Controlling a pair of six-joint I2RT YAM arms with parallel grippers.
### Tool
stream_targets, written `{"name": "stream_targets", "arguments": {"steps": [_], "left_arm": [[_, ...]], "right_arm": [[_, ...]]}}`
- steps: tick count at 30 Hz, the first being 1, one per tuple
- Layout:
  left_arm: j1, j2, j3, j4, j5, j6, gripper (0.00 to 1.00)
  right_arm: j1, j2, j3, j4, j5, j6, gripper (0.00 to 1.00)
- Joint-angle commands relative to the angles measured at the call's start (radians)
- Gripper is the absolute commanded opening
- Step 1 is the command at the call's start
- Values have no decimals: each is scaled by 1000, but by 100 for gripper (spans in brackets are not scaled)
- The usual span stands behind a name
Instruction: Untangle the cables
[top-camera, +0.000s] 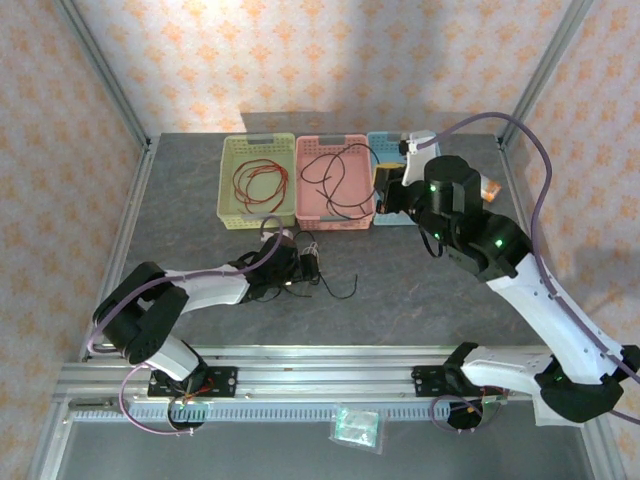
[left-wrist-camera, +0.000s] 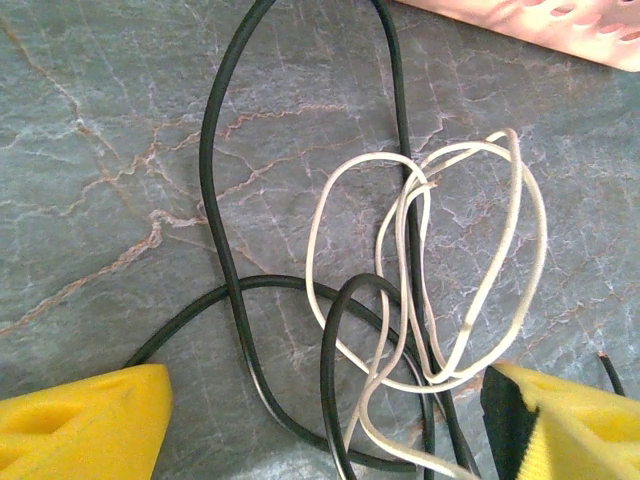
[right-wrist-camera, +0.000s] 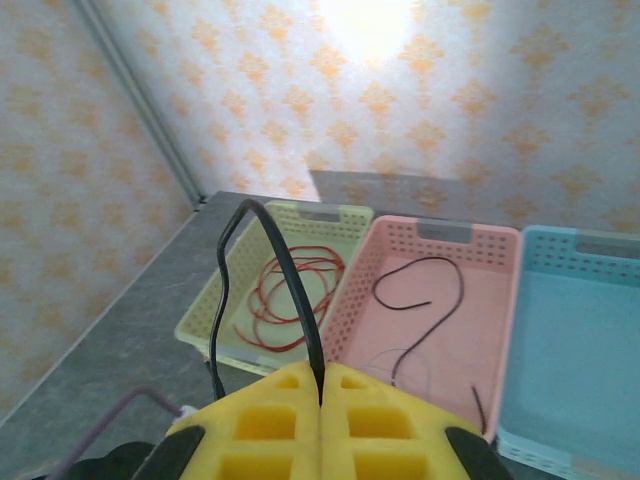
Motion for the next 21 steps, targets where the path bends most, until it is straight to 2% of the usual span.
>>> {"name": "stream_targets", "arguments": {"steps": [1, 8, 9, 11, 13, 21], "left_arm": [[-23, -95, -9, 12, -62, -9, 85], [-38, -305, 2, -43, -191, 9, 88], [-38, -334, 1, -55, -220, 7, 90], [-38, -385, -1, -74, -268, 0, 99], [-37, -427, 2, -83, -298, -21, 99], [-34, -505, -48, -2, -257, -53, 99]], "right_arm": [[-8, 11, -2, 11, 115, 21, 0], [-16, 102, -19, 131, 204, 74, 0], [-20, 114, -26, 151, 213, 77, 0], [-30, 141, -36, 183, 216, 87, 0], [-46, 176, -42, 202, 205, 100, 0], [-124, 354, -46, 273, 111, 171, 0]]}}
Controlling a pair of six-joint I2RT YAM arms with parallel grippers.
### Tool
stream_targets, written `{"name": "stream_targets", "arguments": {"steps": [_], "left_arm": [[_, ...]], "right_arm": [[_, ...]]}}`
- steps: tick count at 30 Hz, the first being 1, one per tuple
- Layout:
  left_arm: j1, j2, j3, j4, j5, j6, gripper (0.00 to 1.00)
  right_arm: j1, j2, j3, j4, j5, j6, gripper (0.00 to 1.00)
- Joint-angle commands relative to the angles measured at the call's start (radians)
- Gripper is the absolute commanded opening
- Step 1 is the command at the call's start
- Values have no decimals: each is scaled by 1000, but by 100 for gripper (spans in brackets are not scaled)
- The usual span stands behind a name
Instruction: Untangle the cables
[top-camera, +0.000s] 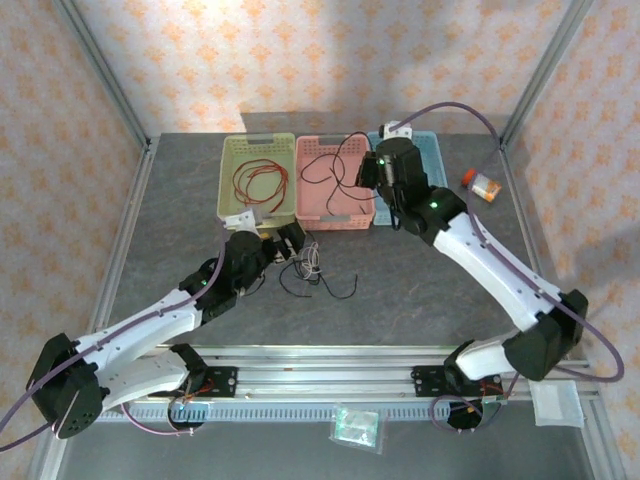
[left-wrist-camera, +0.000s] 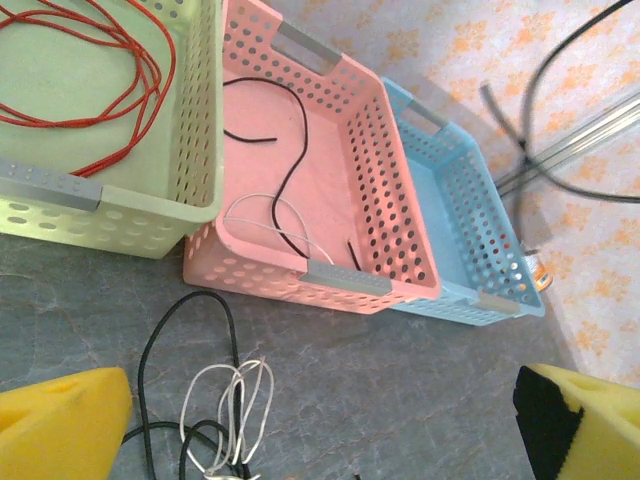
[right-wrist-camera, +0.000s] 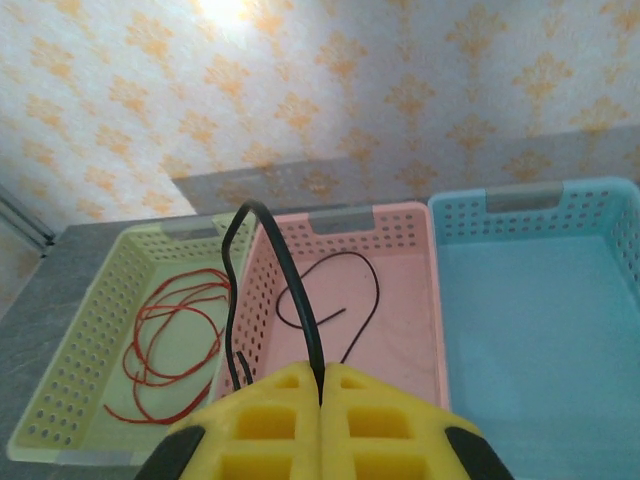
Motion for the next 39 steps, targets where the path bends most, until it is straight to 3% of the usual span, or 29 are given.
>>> {"name": "stream_targets", "arguments": {"steps": [1, 10, 21, 27, 32, 35, 39], "left_arm": [[4, -3, -30, 45, -7, -6, 99], [80, 82, -33, 167, 176, -10, 99], [187, 278, -15, 268, 318, -48, 99], [192, 326, -6, 268, 344, -41, 99], [192, 323, -25, 260, 347, -52, 95], [192, 311, -35, 242, 346, -55, 92], [186, 304, -44, 218, 366, -52, 84]], "right_arm": [[-23, 68, -5, 72, -45, 47, 0], [-59, 333, 132, 97, -175, 67, 0], [-72, 711, 488, -129, -290, 88, 0], [-80, 755, 515, -151, -273, 95, 16], [-83, 721, 496, -155, -217, 62, 51], [-83, 653, 453, -131, -195, 29, 58], [-83, 535, 355, -96, -198, 24, 55]]}}
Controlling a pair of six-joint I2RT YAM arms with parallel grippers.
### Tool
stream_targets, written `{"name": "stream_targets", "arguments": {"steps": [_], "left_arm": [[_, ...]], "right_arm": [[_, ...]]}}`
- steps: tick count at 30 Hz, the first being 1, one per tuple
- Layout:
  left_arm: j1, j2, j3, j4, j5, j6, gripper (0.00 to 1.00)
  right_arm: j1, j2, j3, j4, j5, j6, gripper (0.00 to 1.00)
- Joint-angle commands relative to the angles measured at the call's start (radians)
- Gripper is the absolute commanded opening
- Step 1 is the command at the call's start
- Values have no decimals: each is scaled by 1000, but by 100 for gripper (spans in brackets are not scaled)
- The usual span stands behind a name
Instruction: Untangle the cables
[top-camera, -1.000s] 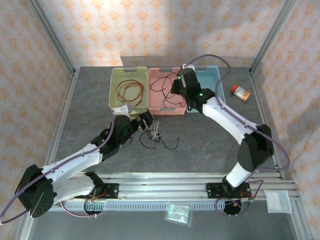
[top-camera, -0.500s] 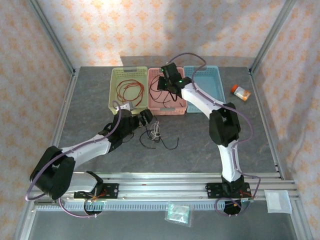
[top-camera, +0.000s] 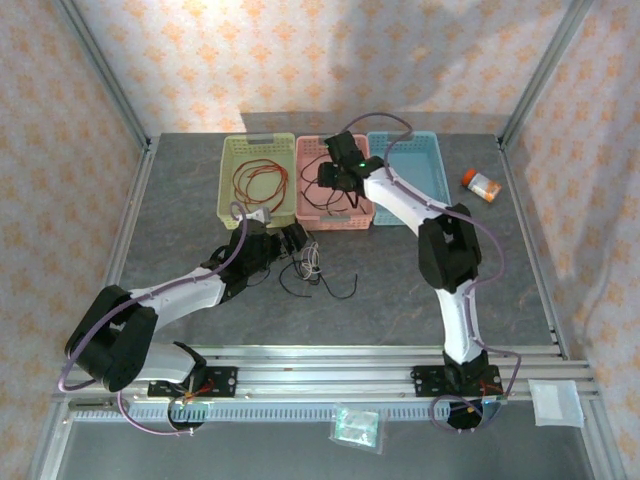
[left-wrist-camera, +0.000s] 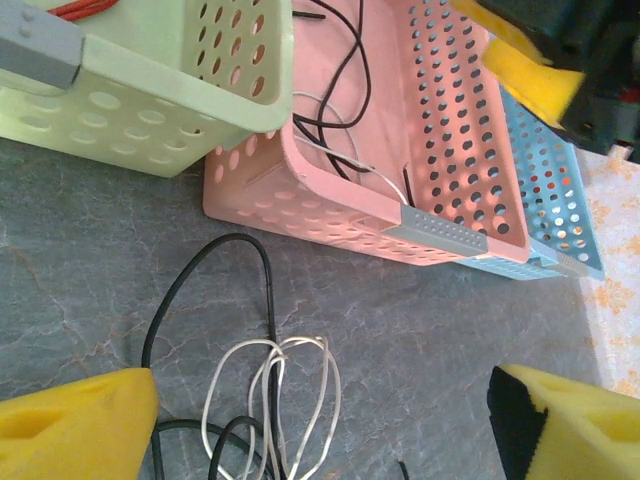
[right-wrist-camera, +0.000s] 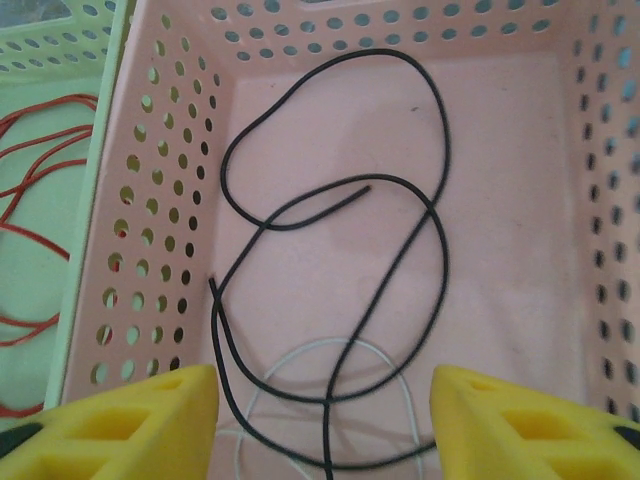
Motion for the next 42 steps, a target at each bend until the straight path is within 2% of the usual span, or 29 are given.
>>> {"name": "stream_targets", "arguments": {"steps": [1, 4, 9, 13, 18, 22, 27, 32, 36, 42], "left_arm": [[-4, -25, -16, -17, 25, 1, 82], [-34, -42, -19, -51, 10, 12, 78], [-105, -86, -49, -88, -31, -5, 78], [-148, -141, -120, -62, -50, -46, 76], [-167, -256, -233, 11, -32, -98, 76], [-166, -385, -319, 27, -40, -145, 76], [-151, -476, -363, -19, -37, -179, 76], [-100, -483, -420, 92, 46, -230, 76], [-56, -455, -472, 248, 124, -284, 76], [-4, -417, -482, 311, 168, -287, 77]], "right_arm": [[-4, -179, -83, 42, 27, -9, 53], [-1, -298, -236, 79, 9, 62, 45], [21, -519, -546, 196, -2, 204, 41], [95, -633, -707, 222, 25, 287, 37], [214, -686, -841, 257, 10, 386, 35], [294, -675, -886, 288, -19, 413, 34], [347, -630, -892, 316, -57, 393, 33], [364, -568, -867, 329, -131, 352, 40], [369, -527, -847, 323, -133, 342, 40], [370, -476, -815, 325, -132, 334, 37]]}}
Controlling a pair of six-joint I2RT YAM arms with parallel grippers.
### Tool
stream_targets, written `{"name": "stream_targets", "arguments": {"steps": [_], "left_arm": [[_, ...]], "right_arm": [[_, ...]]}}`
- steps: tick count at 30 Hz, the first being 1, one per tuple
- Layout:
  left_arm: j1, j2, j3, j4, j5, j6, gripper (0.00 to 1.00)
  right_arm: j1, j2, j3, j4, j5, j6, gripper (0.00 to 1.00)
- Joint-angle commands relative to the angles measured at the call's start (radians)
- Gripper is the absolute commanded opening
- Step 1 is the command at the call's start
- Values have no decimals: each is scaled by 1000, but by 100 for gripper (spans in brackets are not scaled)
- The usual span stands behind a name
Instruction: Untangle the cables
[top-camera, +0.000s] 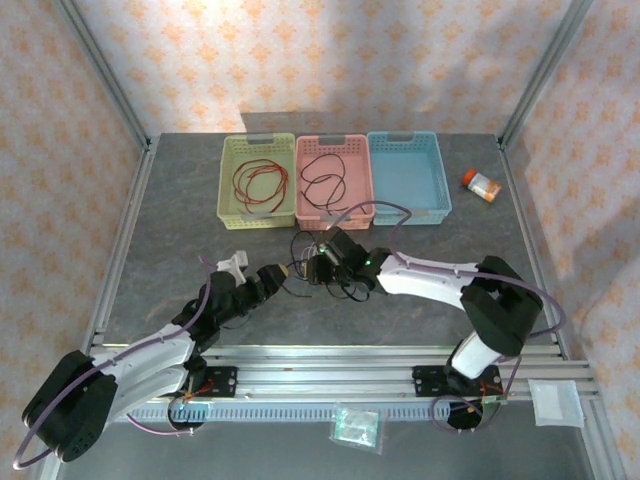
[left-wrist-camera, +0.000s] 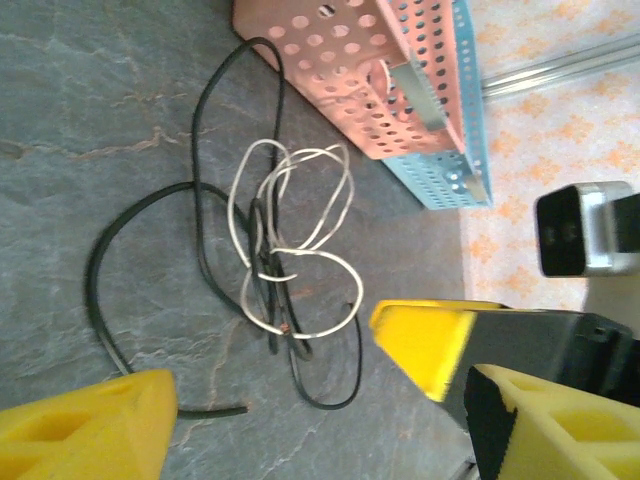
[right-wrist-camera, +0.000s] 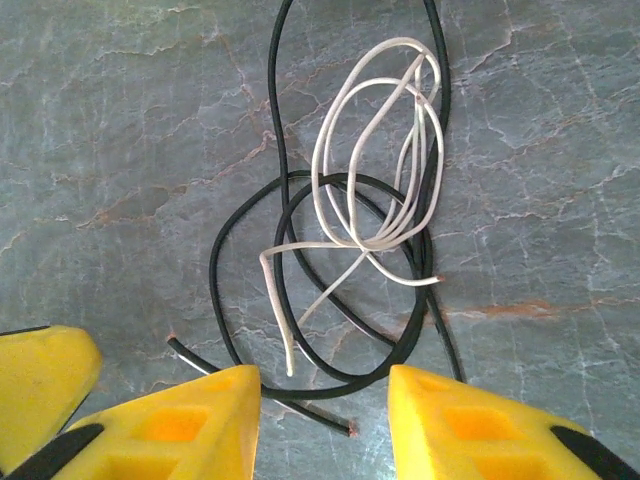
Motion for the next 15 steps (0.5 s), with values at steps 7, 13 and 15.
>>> {"name": "stream_targets", "arguments": {"steps": [7, 13, 15], "left_arm": [[28, 59, 7, 125, 92, -2, 76], [28, 57, 4, 110, 83, 9, 76], [28, 59, 7, 111, 84, 13, 76]], "right_arm": [[7, 77, 83, 16, 7, -14, 35], [7, 103, 107, -16, 29, -14, 34], [7, 109, 107, -13, 28, -11, 34]]}}
